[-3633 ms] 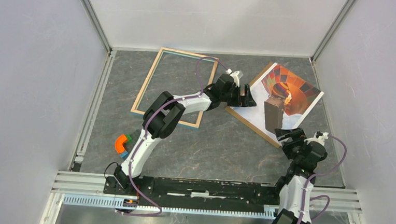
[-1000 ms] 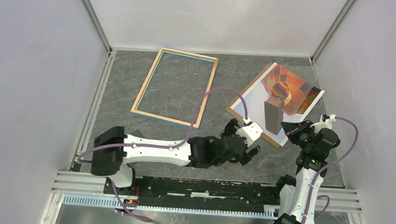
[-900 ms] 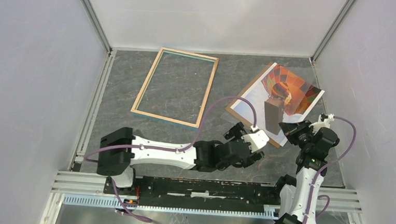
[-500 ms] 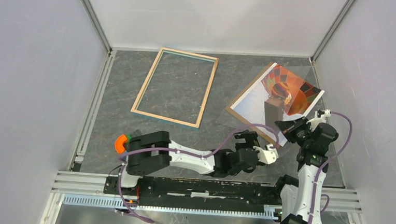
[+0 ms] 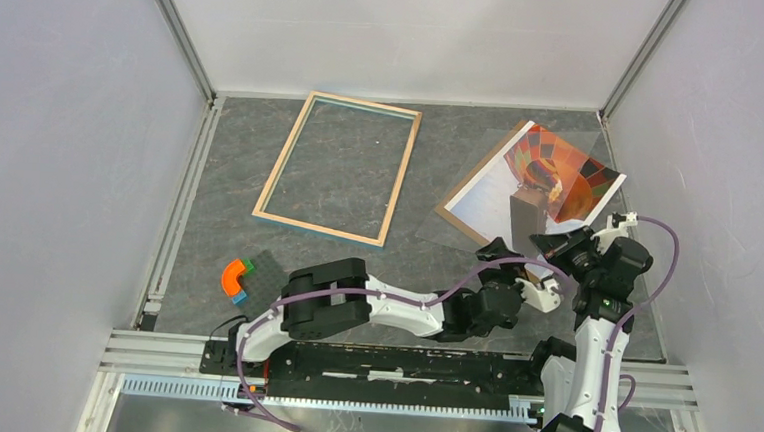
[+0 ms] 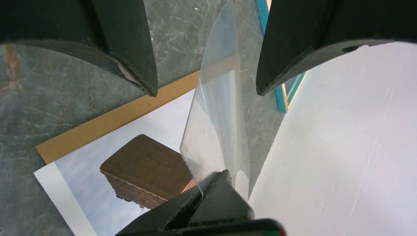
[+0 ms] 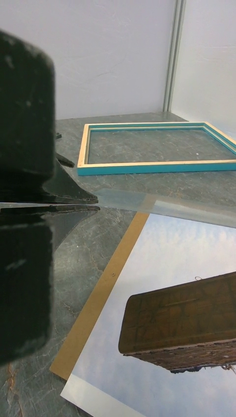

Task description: Put the photo into the frame

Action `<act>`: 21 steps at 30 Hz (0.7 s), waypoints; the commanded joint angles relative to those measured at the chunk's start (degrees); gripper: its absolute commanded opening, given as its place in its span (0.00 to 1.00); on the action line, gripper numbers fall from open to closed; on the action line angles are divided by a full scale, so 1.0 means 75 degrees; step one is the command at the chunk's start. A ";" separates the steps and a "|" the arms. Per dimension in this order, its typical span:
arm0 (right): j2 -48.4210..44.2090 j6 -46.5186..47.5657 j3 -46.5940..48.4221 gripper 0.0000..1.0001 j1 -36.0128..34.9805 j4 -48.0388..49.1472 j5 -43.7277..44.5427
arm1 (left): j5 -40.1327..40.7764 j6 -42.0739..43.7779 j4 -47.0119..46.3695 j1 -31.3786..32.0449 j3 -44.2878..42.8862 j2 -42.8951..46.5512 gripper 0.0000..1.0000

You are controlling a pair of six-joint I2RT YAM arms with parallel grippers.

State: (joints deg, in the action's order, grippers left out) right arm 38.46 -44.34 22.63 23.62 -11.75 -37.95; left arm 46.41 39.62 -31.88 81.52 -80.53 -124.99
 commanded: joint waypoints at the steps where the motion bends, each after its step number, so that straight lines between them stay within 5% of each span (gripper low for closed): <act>1: -0.0085 0.0007 0.0422 0.00 -0.0067 0.0107 -0.0137 | 0.0193 0.0509 -0.0372 -0.0174 -0.0546 -0.0298 0.76; 10: -0.0301 -0.0040 0.0533 0.01 -0.0078 0.0046 -0.0020 | 0.0023 0.0740 -0.0384 -0.0270 -0.0680 -0.0234 0.41; 16: -0.0299 0.0134 0.0721 0.11 -0.0079 -0.0050 -0.0081 | -0.0024 0.0706 -0.0595 -0.0267 -0.0619 0.0069 0.21; 18: -0.0320 0.0148 0.0739 0.15 -0.0073 0.0081 -0.0090 | -0.0026 0.0783 -0.0786 -0.0264 -0.0521 0.0244 0.07; 21: -0.0294 0.0170 0.0862 0.24 -0.0079 0.0242 -0.0152 | 0.0072 0.0909 -0.1048 -0.0275 -0.0350 0.0521 0.02</act>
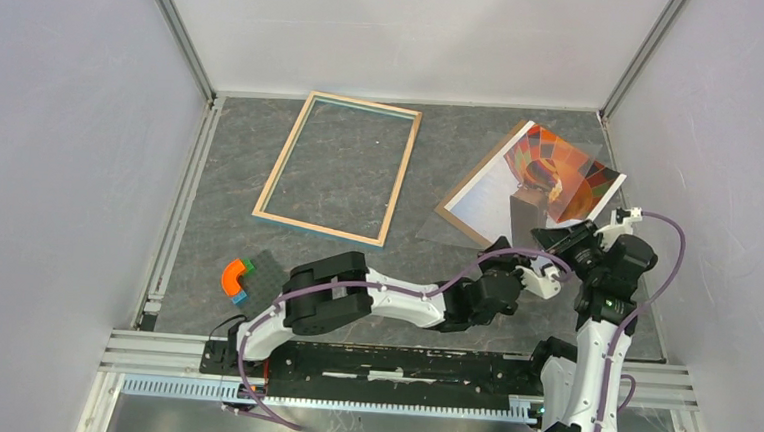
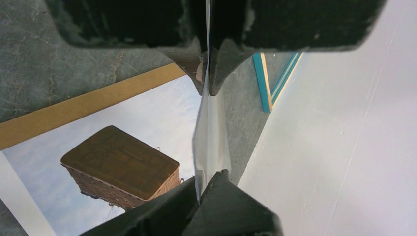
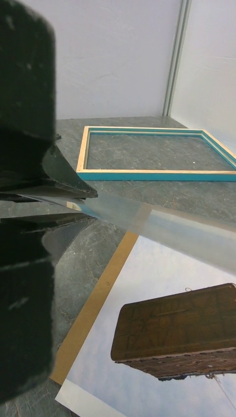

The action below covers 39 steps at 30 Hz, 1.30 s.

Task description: Put the photo into the frame

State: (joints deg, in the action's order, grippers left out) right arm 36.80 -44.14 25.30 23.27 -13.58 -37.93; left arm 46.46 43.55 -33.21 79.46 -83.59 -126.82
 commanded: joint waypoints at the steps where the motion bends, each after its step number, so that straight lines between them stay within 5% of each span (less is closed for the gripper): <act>1: -0.0070 0.0122 0.0560 0.29 -0.0032 0.0608 -0.0196 | 0.0106 0.0404 -0.0983 -0.0013 0.0135 0.0852 0.02; 3: -0.0033 0.0150 0.0712 0.45 -0.0032 0.0828 -0.0293 | 0.0121 0.0304 -0.1003 -0.0036 0.0265 0.1141 0.02; 6: 0.0204 0.0617 0.1291 0.88 -0.0032 0.0907 -0.0349 | 0.0200 0.0045 -0.0904 -0.0057 0.0403 0.1615 0.02; 8: 0.0501 0.1162 0.2069 0.98 -0.0032 0.0609 -0.0171 | 0.0204 -0.0218 -0.0650 -0.0085 0.0456 0.1945 0.02; 17: 0.3123 0.2324 0.6881 0.98 -0.0032 -0.0104 0.0447 | -0.0578 -0.3941 0.2864 -0.1097 0.0199 0.3782 0.02; 25: 0.3151 0.1284 0.5537 0.98 -0.0052 0.2309 0.0707 | -0.3369 -0.8465 0.5286 -0.3561 0.0304 0.5360 0.02; 32: 0.3248 0.1313 0.3927 0.98 -0.1121 0.3324 0.1849 | -0.5301 -1.1146 0.5055 -0.6012 0.1778 0.6429 0.02; 39: 0.4268 0.1654 0.3399 0.98 -0.2233 0.4084 0.2443 | -0.7430 -1.3876 0.1994 -0.8667 0.4511 0.6705 0.02</act>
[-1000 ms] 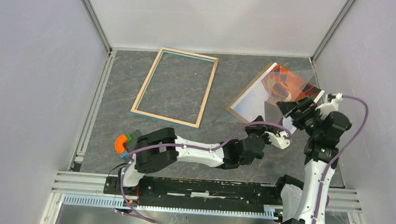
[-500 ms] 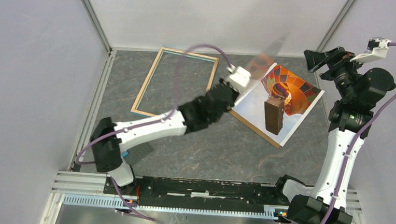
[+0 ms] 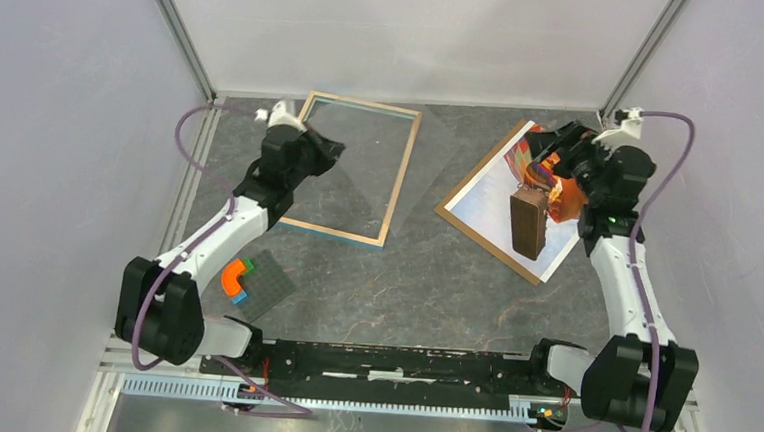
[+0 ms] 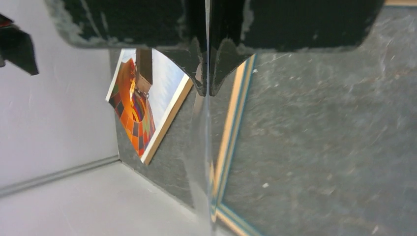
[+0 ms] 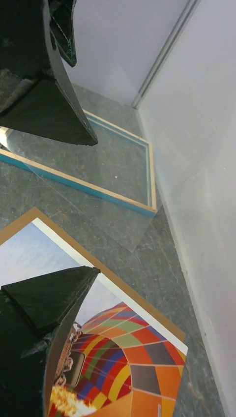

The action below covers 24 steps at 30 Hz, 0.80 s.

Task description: Put the photo into the frame

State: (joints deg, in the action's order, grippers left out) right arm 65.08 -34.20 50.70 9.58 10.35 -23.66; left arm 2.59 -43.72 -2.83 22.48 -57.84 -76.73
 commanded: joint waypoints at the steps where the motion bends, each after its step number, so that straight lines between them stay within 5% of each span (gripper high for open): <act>1: 0.0658 0.0404 0.0045 0.98 -0.0487 0.0872 0.0538 | -0.1801 -0.2464 -0.2541 -0.1320 0.1323 -0.0041 0.02; 7: 0.0952 0.0468 -0.0159 0.98 -0.0855 0.1142 0.0618 | -0.2638 -0.3951 -0.5747 -0.2663 0.3024 -0.0838 0.02; 24: 0.1064 0.0406 -0.0549 0.98 -0.1073 0.1602 0.0706 | -0.1908 -0.4648 -0.7950 -0.3313 0.4712 -0.1370 0.02</act>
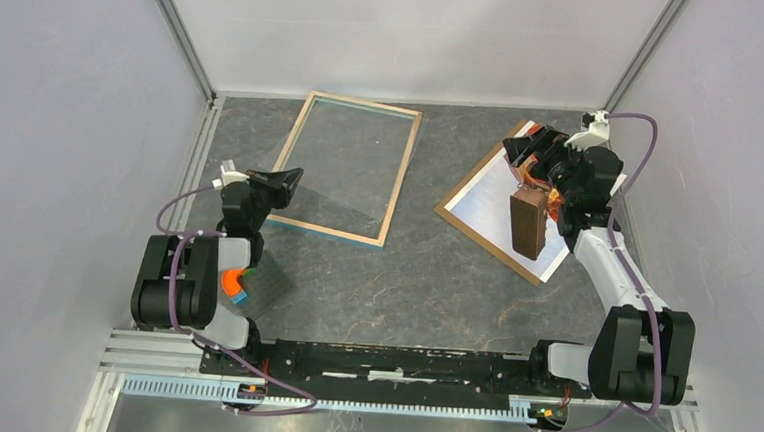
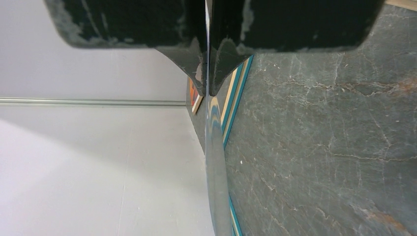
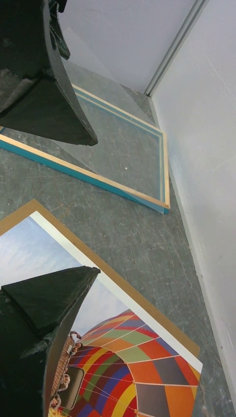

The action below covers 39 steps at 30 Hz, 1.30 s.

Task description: Put the photo into the frame

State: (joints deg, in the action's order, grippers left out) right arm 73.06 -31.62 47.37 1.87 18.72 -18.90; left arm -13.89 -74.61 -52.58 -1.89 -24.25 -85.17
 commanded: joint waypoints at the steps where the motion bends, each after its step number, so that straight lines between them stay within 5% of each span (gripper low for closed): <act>1: 0.0019 0.0065 -0.0098 0.98 -0.0045 0.0486 0.0062 | 0.0305 -0.0571 -0.1460 -0.0066 0.0298 -0.0316 0.02; 20: 0.0125 0.0057 -0.0217 0.98 -0.0061 0.0650 0.0070 | 0.0437 -0.0974 -0.3243 -0.0219 0.0826 -0.1792 0.02; 39: 0.0290 0.0012 -0.0246 0.98 -0.0061 0.0750 0.0005 | 0.0540 -0.1232 -0.3648 -0.0428 0.0907 -0.2392 0.02</act>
State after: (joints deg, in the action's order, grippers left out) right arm 75.20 -31.66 45.74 1.61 21.39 -18.96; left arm -11.49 -81.43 -75.20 -4.64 -18.02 -102.63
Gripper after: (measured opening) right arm 0.979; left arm 0.032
